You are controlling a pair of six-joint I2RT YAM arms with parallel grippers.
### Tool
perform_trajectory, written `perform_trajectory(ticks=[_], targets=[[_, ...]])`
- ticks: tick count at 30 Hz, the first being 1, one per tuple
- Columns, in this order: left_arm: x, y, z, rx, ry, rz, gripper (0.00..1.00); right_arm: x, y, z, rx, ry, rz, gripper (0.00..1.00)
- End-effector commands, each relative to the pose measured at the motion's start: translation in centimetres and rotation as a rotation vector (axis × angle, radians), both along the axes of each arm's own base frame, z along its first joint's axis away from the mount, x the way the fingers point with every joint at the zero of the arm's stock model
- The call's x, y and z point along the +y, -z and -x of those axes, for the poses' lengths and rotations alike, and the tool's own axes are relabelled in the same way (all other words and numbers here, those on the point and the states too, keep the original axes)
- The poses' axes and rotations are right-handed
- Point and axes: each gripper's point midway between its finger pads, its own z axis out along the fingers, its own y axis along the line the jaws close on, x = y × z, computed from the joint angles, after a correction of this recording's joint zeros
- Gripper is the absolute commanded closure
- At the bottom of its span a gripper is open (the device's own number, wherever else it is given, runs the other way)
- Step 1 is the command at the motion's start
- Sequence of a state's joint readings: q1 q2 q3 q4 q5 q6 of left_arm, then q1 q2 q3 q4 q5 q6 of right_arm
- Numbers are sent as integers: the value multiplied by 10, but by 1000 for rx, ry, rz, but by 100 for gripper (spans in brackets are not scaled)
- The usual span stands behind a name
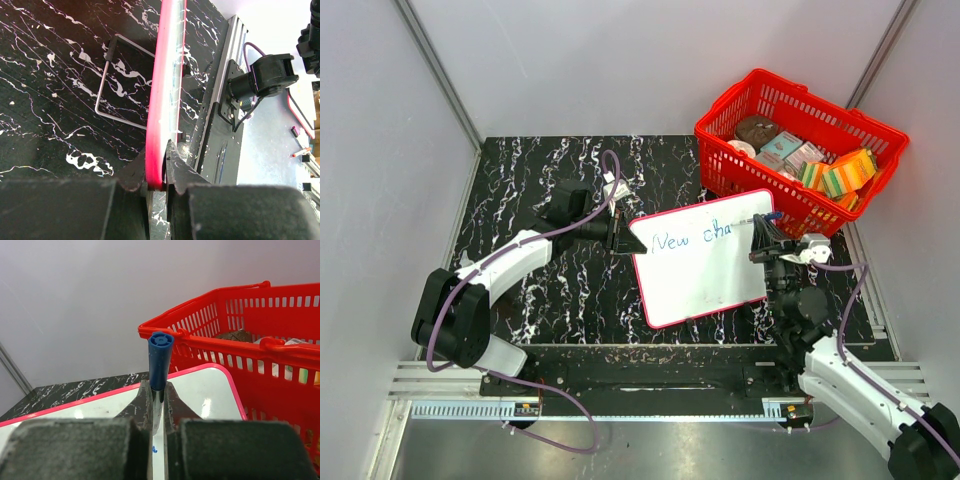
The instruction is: Write a sentence on the whiteboard
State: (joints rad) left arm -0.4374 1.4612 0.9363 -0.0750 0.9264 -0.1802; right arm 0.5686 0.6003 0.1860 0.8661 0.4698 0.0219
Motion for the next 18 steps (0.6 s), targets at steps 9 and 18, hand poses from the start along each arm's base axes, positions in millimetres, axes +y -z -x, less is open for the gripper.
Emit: perform_trajectory(ticks=[9,18], targets=[[22,61,-15,-140,-45,-251,100,-9,-15,-4,-24,56,-27,100],[22,62,-15,-143,-45,-255,100,-9,-1,-1,14,44,-27,100]])
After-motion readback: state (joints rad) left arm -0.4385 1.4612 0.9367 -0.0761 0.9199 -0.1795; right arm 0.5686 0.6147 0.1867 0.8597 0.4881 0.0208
